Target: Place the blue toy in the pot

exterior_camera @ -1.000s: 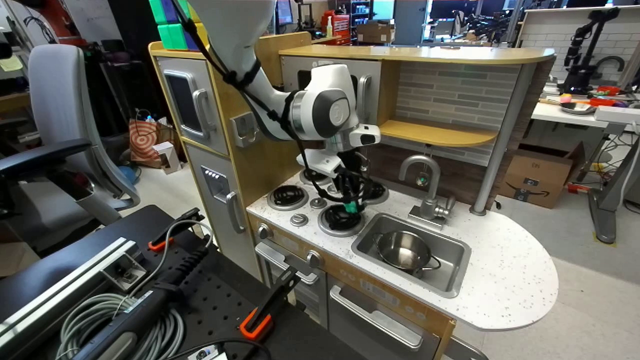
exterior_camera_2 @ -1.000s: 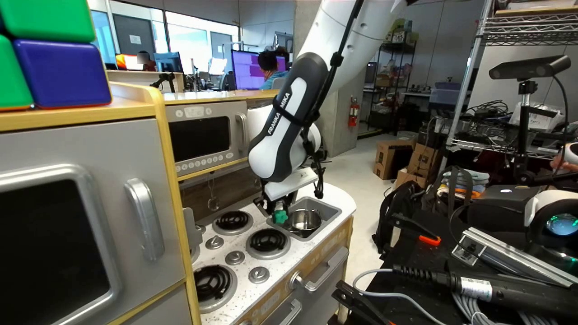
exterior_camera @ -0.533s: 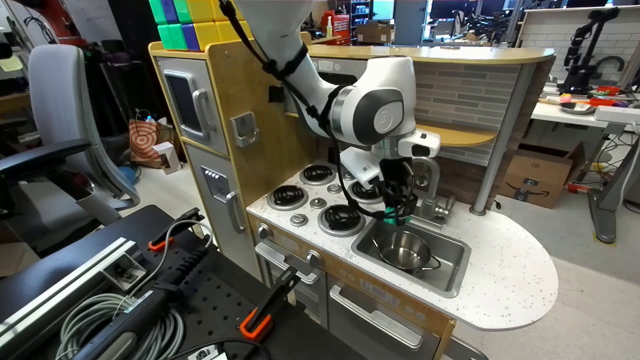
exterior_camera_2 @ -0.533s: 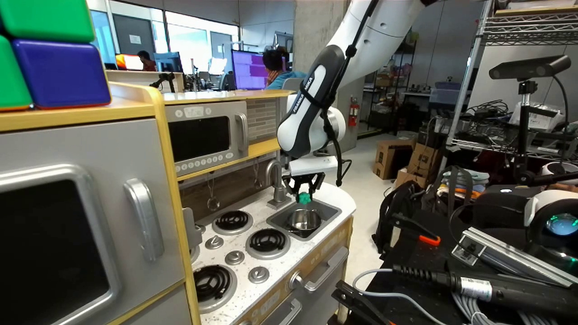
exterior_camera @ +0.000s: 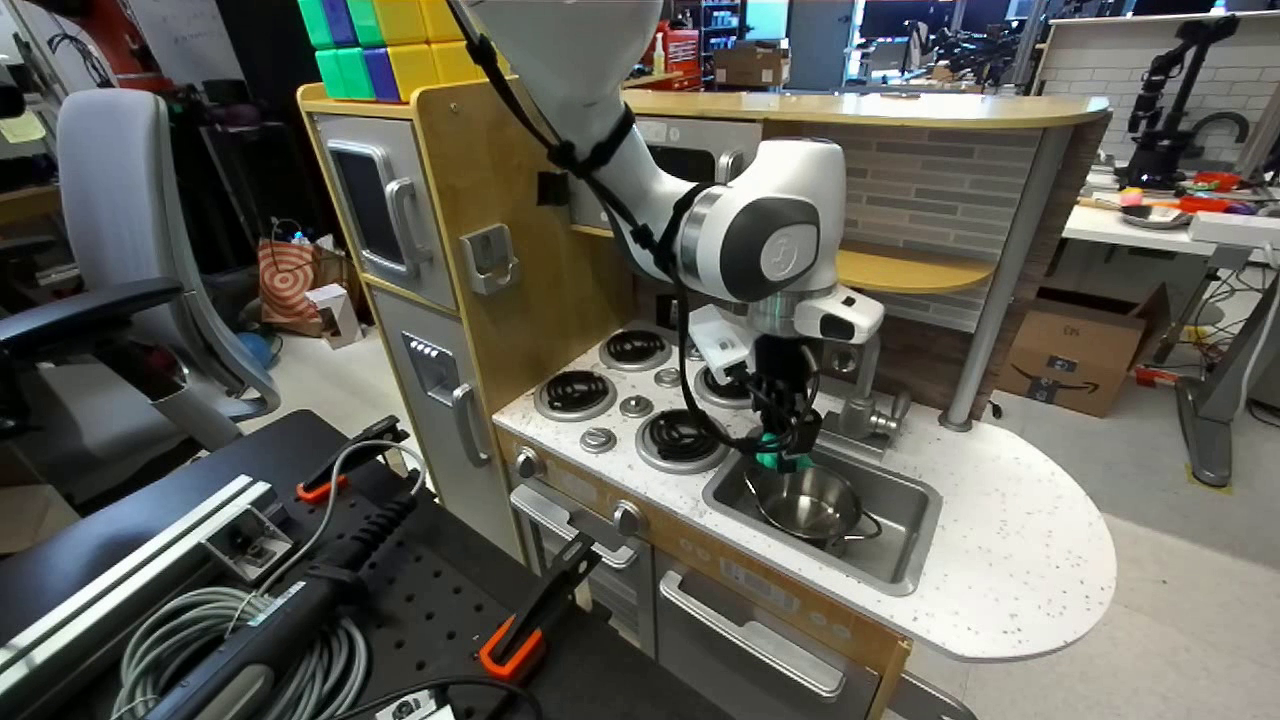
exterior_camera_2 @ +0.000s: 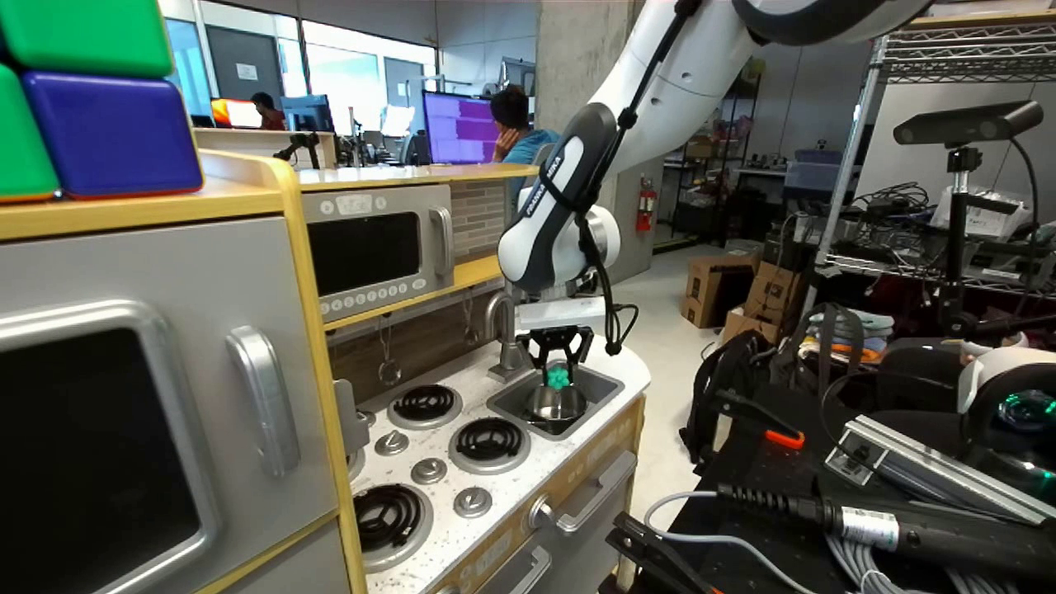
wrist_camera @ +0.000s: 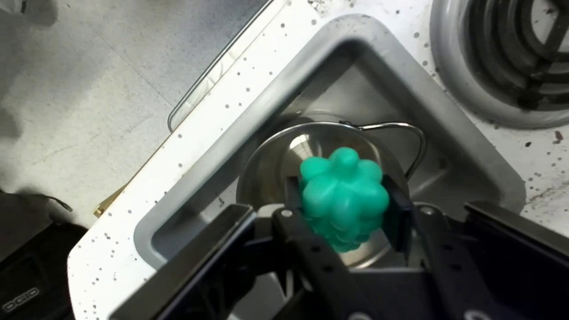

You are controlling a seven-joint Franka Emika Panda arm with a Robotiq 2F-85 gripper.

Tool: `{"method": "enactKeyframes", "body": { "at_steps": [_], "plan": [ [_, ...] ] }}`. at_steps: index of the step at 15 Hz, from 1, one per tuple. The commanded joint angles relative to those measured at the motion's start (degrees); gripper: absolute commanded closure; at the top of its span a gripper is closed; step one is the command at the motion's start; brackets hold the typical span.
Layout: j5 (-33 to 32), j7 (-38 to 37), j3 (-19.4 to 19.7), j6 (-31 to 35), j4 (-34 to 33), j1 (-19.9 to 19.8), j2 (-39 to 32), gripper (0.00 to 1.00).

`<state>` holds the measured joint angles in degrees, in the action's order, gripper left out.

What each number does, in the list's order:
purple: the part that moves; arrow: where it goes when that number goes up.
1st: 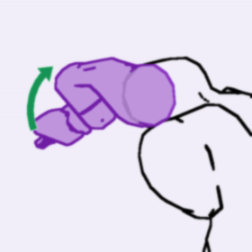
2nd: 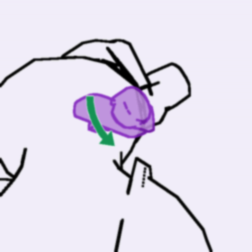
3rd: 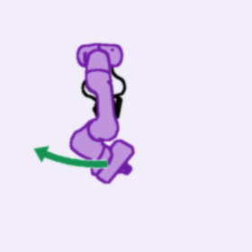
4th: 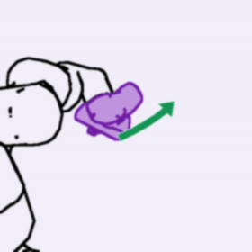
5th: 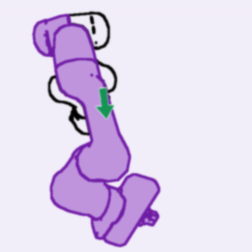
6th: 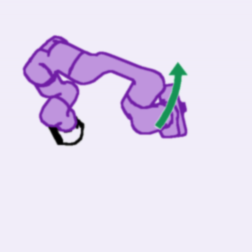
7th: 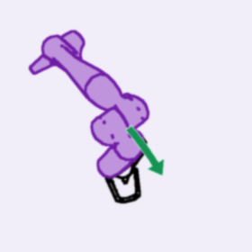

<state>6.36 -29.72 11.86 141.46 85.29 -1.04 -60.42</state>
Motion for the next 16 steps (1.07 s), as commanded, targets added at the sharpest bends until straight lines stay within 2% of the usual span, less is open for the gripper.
{"method": "enactKeyframes", "body": {
  "at_steps": [1,6,16],
  "plan": [
    [2.4,-3.3,-0.6,-5.7,-8.9,-1.6,-4.7,0.81],
    [3.4,-7.7,-0.8,-10.5,-16.0,-3.4,-8.2,0.81],
    [3.2,-12.5,-1.4,-19.6,-24.0,-6.1,-14.1,0.81]
  ]
}}
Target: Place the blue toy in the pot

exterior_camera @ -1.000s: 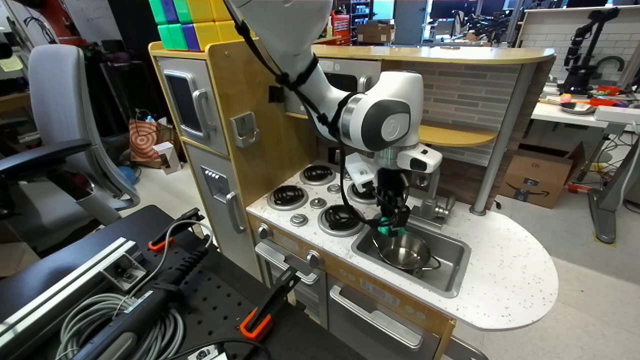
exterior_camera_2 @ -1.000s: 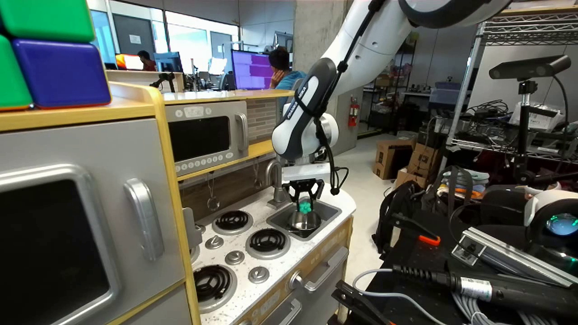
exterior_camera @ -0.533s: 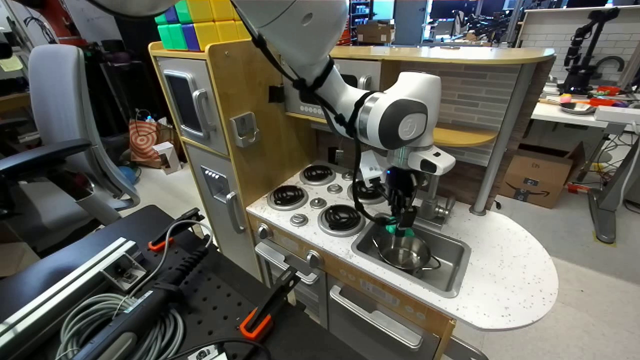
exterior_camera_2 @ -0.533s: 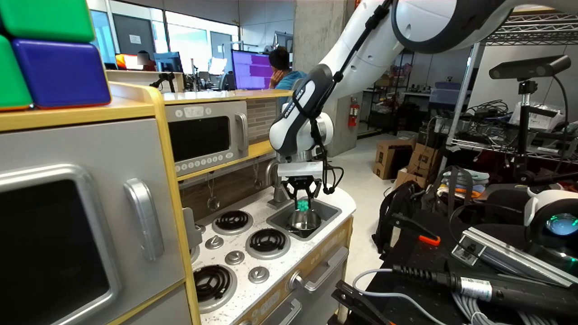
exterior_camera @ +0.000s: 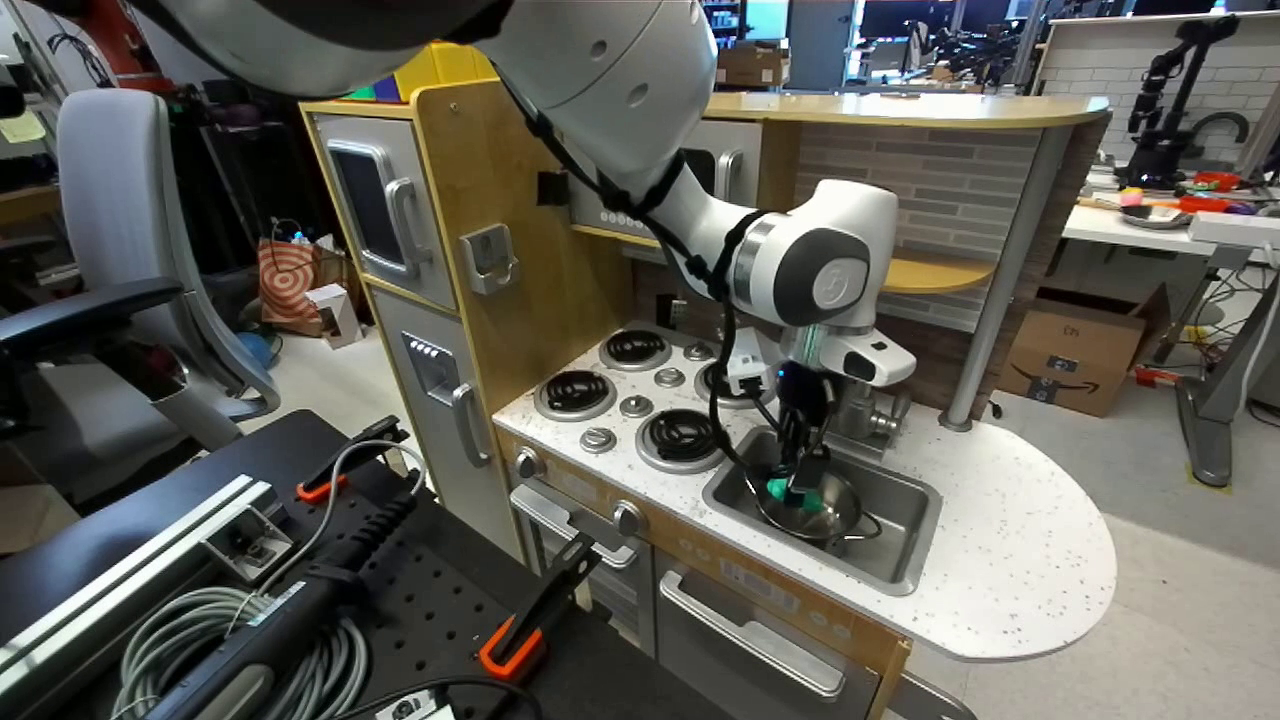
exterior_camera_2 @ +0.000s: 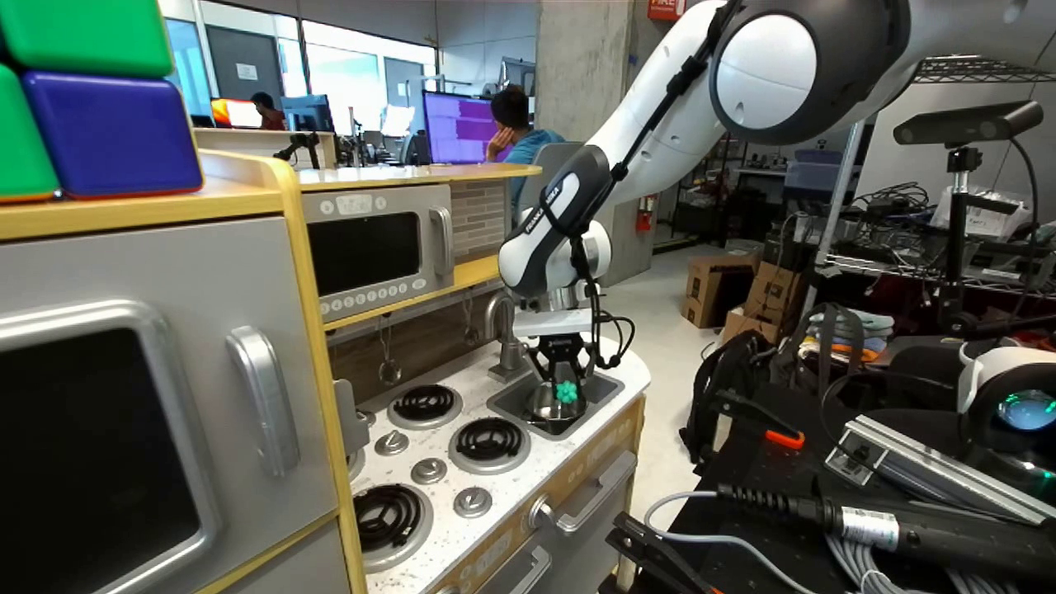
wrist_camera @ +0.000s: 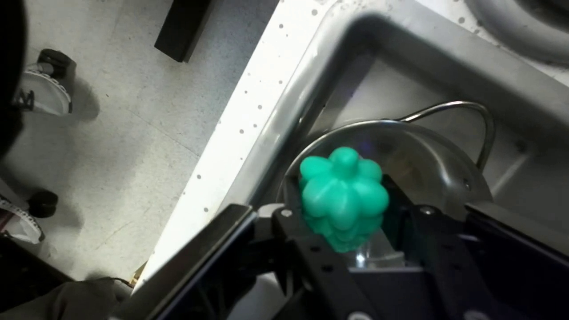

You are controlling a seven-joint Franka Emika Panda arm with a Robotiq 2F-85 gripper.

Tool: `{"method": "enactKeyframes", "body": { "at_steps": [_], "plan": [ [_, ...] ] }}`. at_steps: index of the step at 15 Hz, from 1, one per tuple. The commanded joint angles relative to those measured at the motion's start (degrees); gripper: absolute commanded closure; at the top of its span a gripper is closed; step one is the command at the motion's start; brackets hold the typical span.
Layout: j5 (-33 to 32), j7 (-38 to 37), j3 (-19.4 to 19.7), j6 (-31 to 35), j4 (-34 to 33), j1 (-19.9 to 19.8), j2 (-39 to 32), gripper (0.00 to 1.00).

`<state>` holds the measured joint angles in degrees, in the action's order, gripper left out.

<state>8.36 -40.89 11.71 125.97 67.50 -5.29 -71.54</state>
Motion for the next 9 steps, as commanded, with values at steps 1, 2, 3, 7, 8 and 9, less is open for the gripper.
{"method": "enactKeyframes", "body": {
  "at_steps": [1,2,3,7,8,9],
  "plan": [
    [1.3,-1.5,-1.5,-4.7,-7.1,-2.3,-3.4,0.81],
    [1.5,-1.7,-1.8,-5.1,-8.0,-2.6,-3.6,0.81],
    [1.5,-2.0,-2.0,-5.3,-8.7,-2.8,-3.9,0.81],
    [1.3,-2.8,-2.6,-6.8,-11.5,-3.6,-4.8,0.30],
    [1.3,-2.6,-2.8,-6.8,-11.8,-3.8,-4.9,0.23],
    [1.2,-2.1,-3.0,-6.4,-11.8,-3.8,-4.8,0.16]
  ]
}}
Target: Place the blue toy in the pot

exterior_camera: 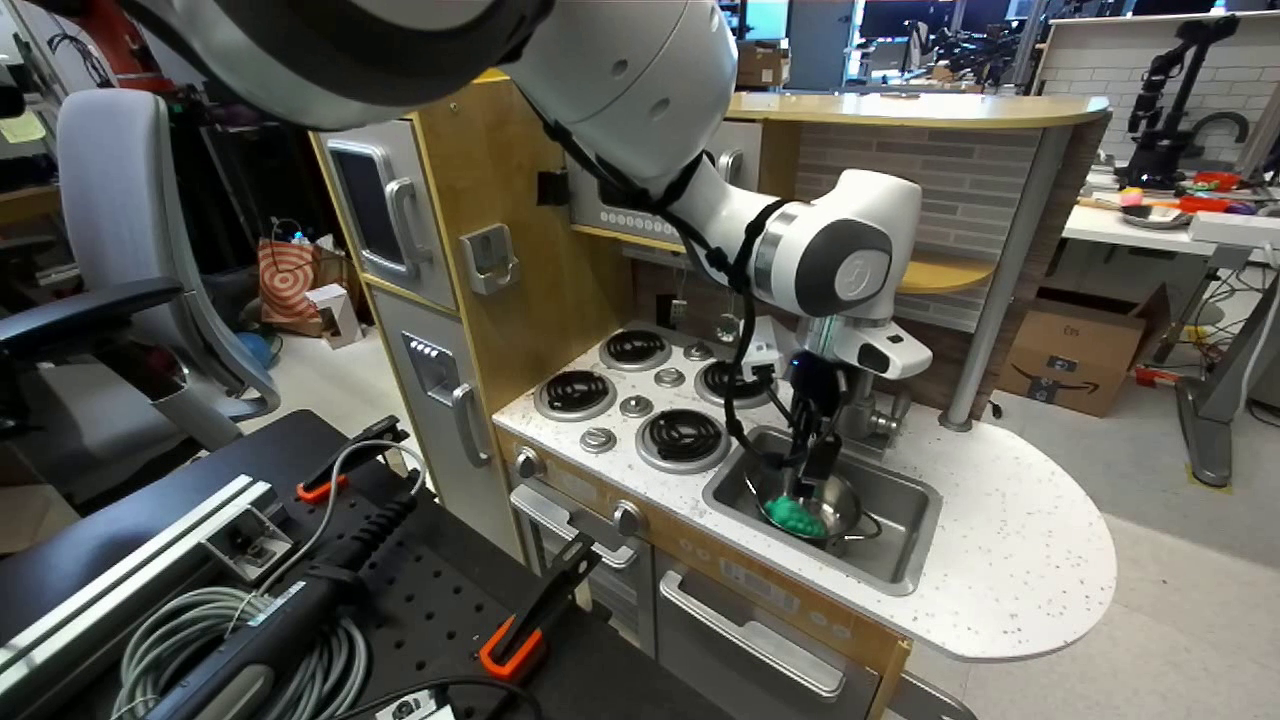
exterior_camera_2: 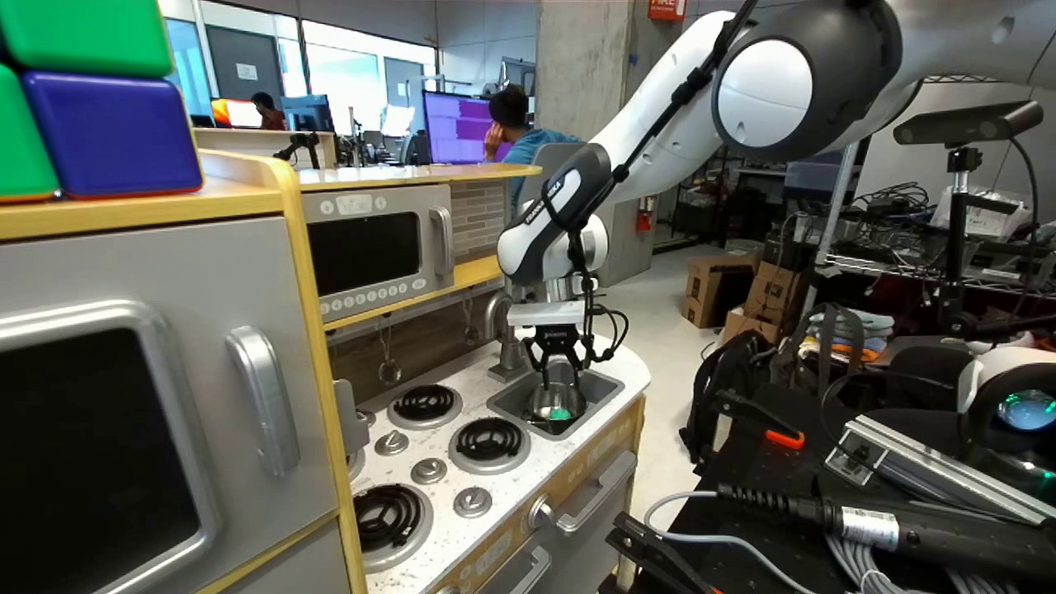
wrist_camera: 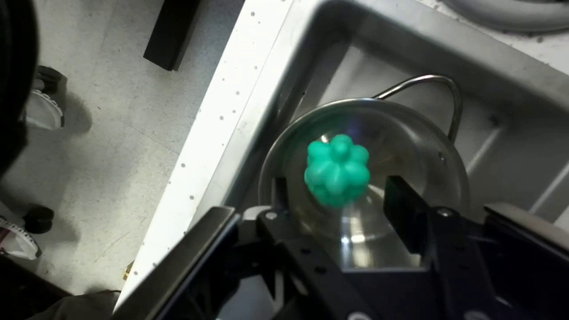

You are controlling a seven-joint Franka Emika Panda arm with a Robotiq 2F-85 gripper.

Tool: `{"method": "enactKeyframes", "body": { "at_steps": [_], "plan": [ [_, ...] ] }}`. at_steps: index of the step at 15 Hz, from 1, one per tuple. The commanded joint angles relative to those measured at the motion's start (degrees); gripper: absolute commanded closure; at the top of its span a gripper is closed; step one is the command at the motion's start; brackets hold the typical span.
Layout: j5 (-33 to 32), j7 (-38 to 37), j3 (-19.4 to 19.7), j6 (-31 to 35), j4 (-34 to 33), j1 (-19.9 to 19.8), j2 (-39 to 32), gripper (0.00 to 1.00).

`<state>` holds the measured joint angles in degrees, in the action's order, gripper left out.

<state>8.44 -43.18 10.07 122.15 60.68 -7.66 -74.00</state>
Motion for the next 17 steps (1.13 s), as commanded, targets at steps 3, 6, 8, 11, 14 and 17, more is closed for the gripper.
{"method": "enactKeyframes", "body": {
  "at_steps": [3,6,8,11,14,17],
  "plan": [
    [1.5,3.5,-2.9,0.3,1.5,-1.5,2.6,0.00],
    [0.3,8.2,-3.7,-2.0,9.4,-0.9,9.4,0.00],
    [-0.3,11.5,-3.7,-2.7,15.7,-0.7,14.4,0.00],
    [0.4,16.5,-2.7,-3.1,23.0,-0.5,20.4,0.00],
    [0.2,21.2,-2.6,-2.6,31.5,-0.5,26.6,0.00],
    [0.4,20.6,-2.0,-3.7,27.9,0.0,23.7,0.00]
  ]
}}
